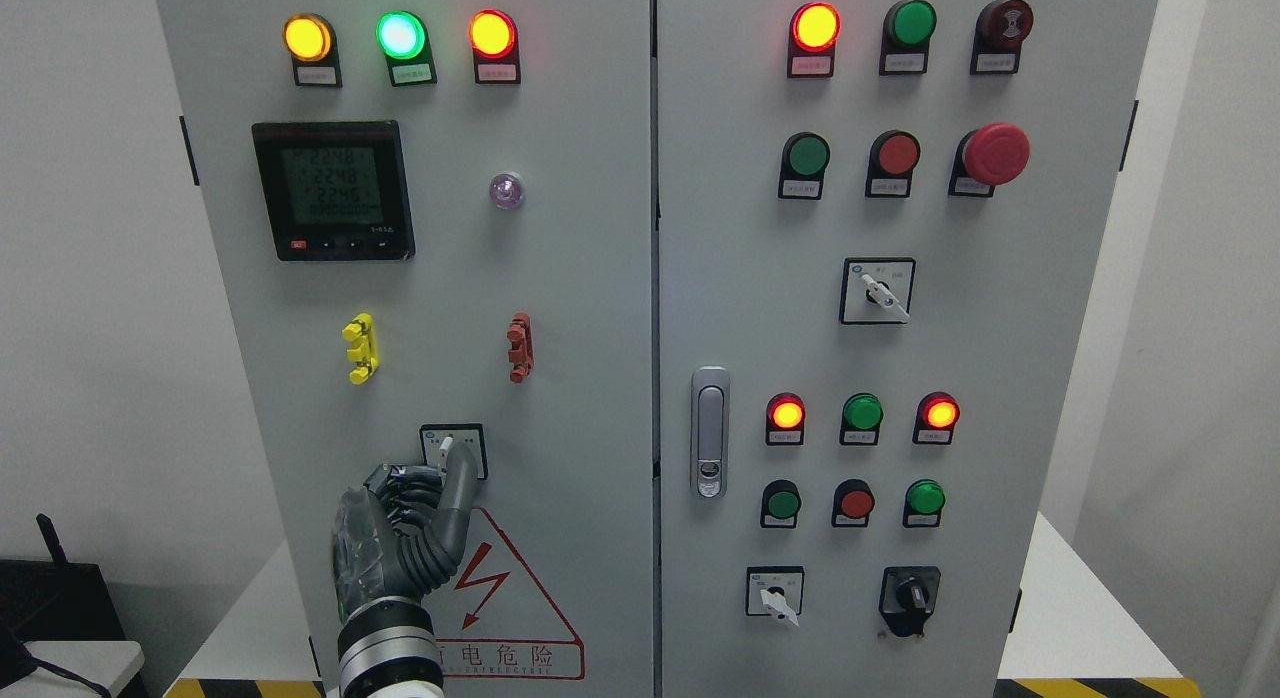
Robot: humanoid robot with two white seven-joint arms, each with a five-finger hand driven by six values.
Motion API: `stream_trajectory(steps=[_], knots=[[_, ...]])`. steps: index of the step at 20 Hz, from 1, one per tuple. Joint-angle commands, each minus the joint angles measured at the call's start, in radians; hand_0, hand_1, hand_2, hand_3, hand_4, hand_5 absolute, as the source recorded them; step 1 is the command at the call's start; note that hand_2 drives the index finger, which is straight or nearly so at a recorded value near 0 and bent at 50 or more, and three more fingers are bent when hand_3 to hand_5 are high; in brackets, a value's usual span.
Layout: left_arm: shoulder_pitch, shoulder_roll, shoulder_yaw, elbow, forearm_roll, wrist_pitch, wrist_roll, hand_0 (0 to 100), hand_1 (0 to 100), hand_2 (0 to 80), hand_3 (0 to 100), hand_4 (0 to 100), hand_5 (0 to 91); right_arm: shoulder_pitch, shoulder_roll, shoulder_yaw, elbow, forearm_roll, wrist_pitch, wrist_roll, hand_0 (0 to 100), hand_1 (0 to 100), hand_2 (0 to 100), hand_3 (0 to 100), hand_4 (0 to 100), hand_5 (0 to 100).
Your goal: Turn on light switch 1
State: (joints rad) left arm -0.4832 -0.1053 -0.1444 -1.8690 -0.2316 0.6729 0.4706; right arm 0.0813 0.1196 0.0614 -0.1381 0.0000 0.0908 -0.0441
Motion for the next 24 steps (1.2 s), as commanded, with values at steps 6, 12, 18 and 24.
stream_trajectory(steps=[6, 12, 18, 24], knots=[[0.0, 0.001, -0.001, 0.001, 0.002, -0.001, 0.0, 30, 43, 56.2, 75, 82, 82.2, 0.0, 0.0, 0.0, 0.0, -0.018, 0.0, 0.0, 12, 39, 0, 0, 0, 0], [0.0, 0.001, -0.001, 0.001, 0.002, -0.003, 0.0, 33, 41, 56.2, 75, 82, 82.2, 0.0, 0.0, 0.0, 0.0, -0.017, 0.0, 0.0, 12, 39, 0, 0, 0, 0], [0.0, -0.001, -0.001, 0.001, 0.002, -0.004, 0.0, 36, 40, 56.2, 75, 82, 82.5, 0.0, 0.0, 0.0, 0.0, -0.017, 0.0, 0.0, 12, 39, 0, 0, 0, 0], [0.0, -0.001, -0.001, 0.001, 0.002, -0.004, 0.0, 38, 39, 56.3, 75, 82, 82.6, 0.0, 0.0, 0.0, 0.0, -0.017, 0.0, 0.0, 12, 39, 0, 0, 0, 0]])
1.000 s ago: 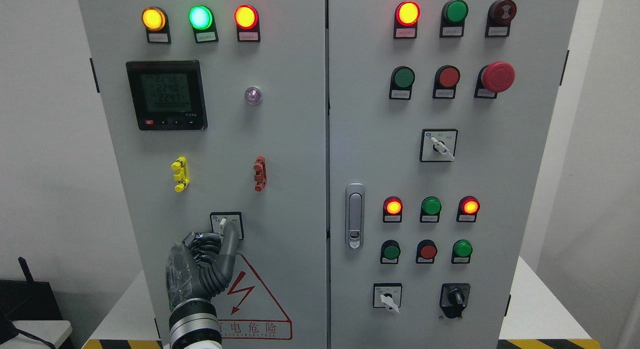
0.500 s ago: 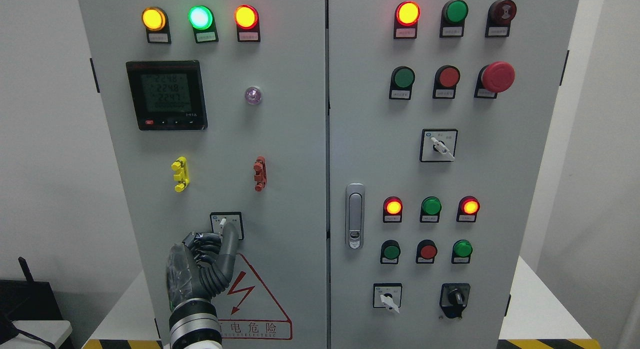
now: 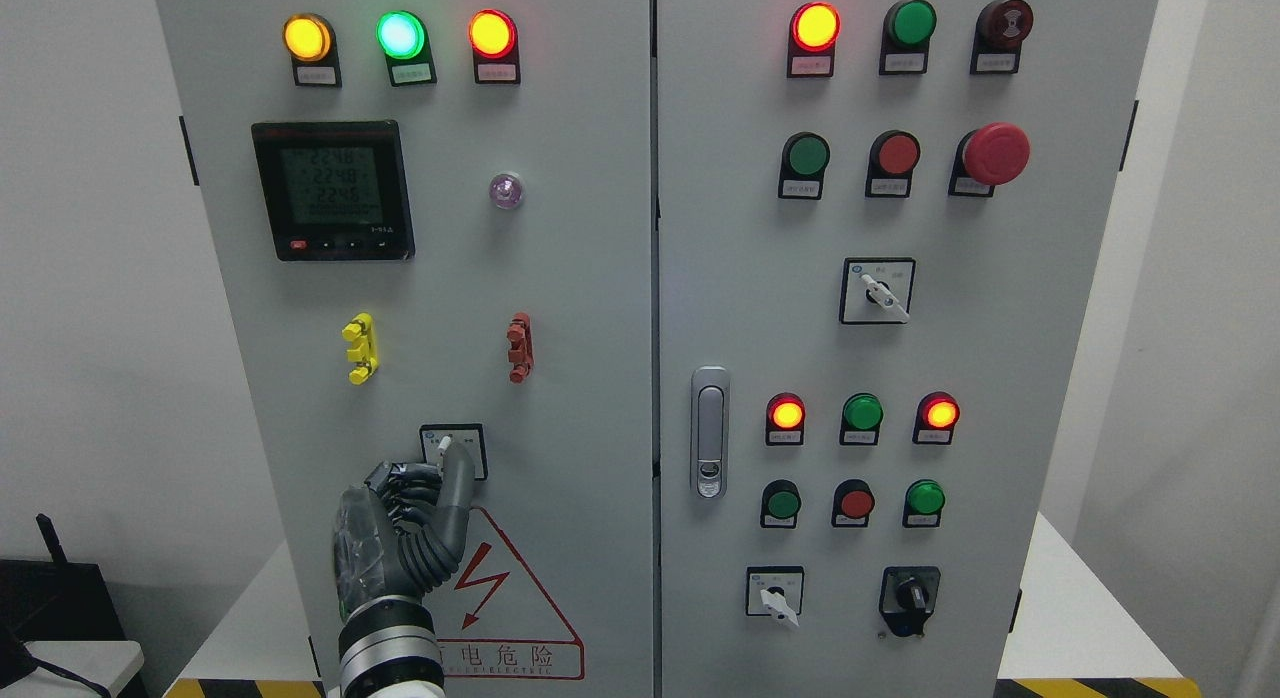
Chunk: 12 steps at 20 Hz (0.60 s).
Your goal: Turn on light switch 1
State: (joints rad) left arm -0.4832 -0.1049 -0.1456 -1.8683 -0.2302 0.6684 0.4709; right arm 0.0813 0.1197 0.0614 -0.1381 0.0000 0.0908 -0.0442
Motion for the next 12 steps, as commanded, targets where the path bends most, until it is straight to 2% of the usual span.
stream_trajectory(steps=[1, 12], knots=[[0.0, -0.001, 0.0, 0.0, 0.0, 0.0, 0.0, 38, 39, 56.3, 75, 82, 82.6, 0.0, 0.0, 0.0, 0.0, -0.017, 0.0, 0.0, 12, 39, 0, 0, 0, 0], [0.0, -0.001, -0.005, 0.001, 0.0, 0.0, 0.0, 42, 38, 56.7, 76, 82, 82.6, 0.0, 0.0, 0.0, 0.0, -0.017, 0.0, 0.0, 12, 39, 0, 0, 0, 0]])
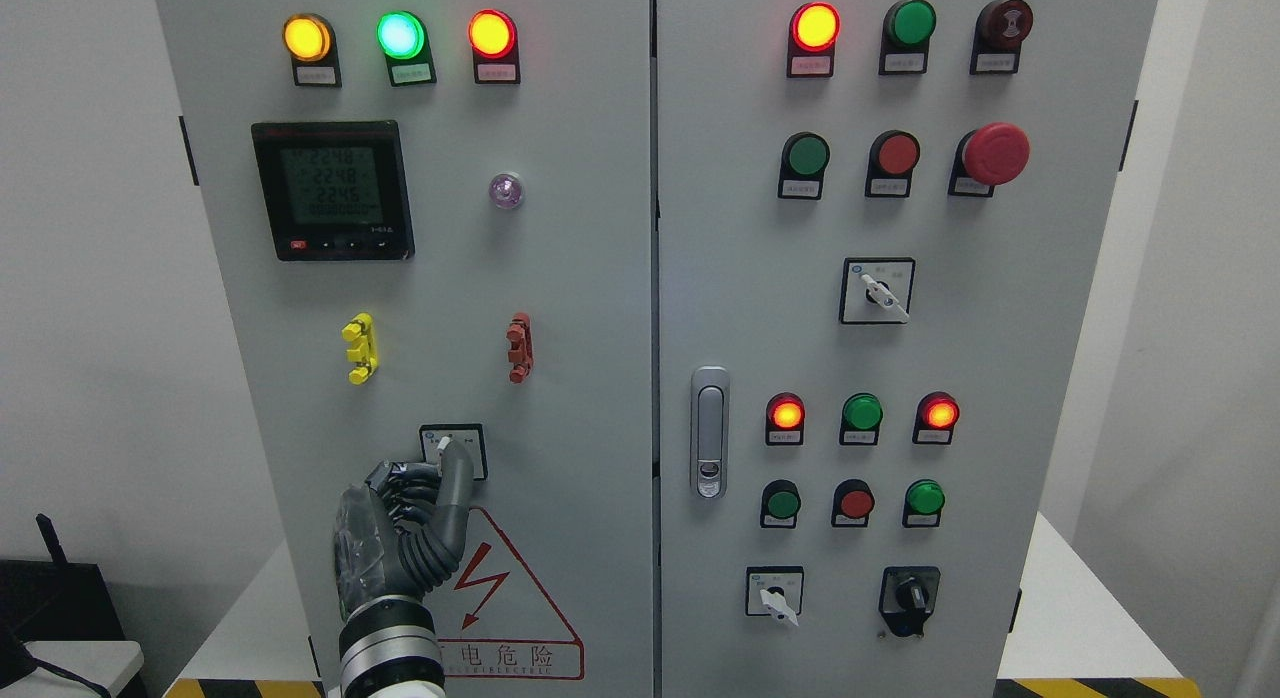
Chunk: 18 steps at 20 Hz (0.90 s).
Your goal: Turn on light switch 1
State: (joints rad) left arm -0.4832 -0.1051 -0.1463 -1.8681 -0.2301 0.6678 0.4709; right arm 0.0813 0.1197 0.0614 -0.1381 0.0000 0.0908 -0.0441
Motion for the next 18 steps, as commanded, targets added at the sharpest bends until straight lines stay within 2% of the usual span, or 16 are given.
stream_trajectory(steps=[1, 18], knots=[[0.0, -0.001, -0.004, 0.001, 0.0, 0.001, 0.0, 42, 38, 56.7, 76, 83, 82.6, 0.0, 0.0, 0.0, 0.0, -0.018, 0.0, 0.0, 12, 39, 0, 0, 0, 0], [0.0, -0.001, -0.006, 0.001, 0.002, 0.001, -0.001, 50, 33, 57.6, 77, 83, 83.3, 0.0, 0.0, 0.0, 0.0, -0.017, 0.0, 0.0, 12, 39, 0, 0, 0, 0]])
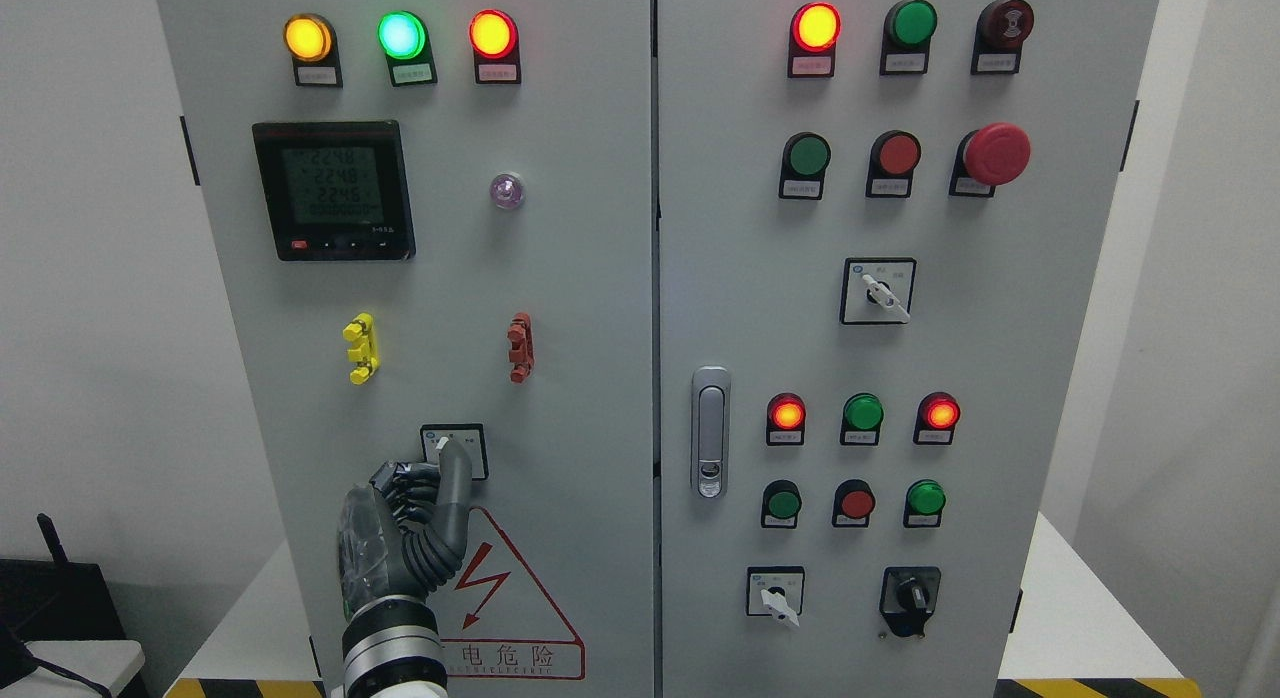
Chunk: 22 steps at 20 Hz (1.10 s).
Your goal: Turn on light switch 1
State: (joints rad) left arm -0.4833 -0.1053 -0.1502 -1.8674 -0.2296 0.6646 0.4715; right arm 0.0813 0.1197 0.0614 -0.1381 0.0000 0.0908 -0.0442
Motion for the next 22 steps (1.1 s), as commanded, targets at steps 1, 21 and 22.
stream_trajectory(steps=[1, 21, 22], knots=[[0.0, -0.001, -0.002, 0.001, 0.001, 0.006, -0.002, 50, 33, 57.7, 77, 83, 83.3, 0.0, 0.0, 0.0, 0.0, -0.017, 0.0, 0.0, 12, 39, 0, 0, 0, 0], [0.0, -0.001, -0.002, 0.001, 0.01, -0.002, -0.002, 58, 16, 58.6, 78, 84, 84.0, 0.0, 0.0, 0.0, 0.0, -0.017, 0.0, 0.0, 12, 39, 0, 0, 0, 0], [0.0, -0.001, -0.002, 0.001, 0.01, -0.003, -0.002, 58, 16, 58.9, 78, 84, 84.0, 0.0, 0.0, 0.0, 0.0, -0.018, 0.0, 0.0, 12, 39, 0, 0, 0, 0]])
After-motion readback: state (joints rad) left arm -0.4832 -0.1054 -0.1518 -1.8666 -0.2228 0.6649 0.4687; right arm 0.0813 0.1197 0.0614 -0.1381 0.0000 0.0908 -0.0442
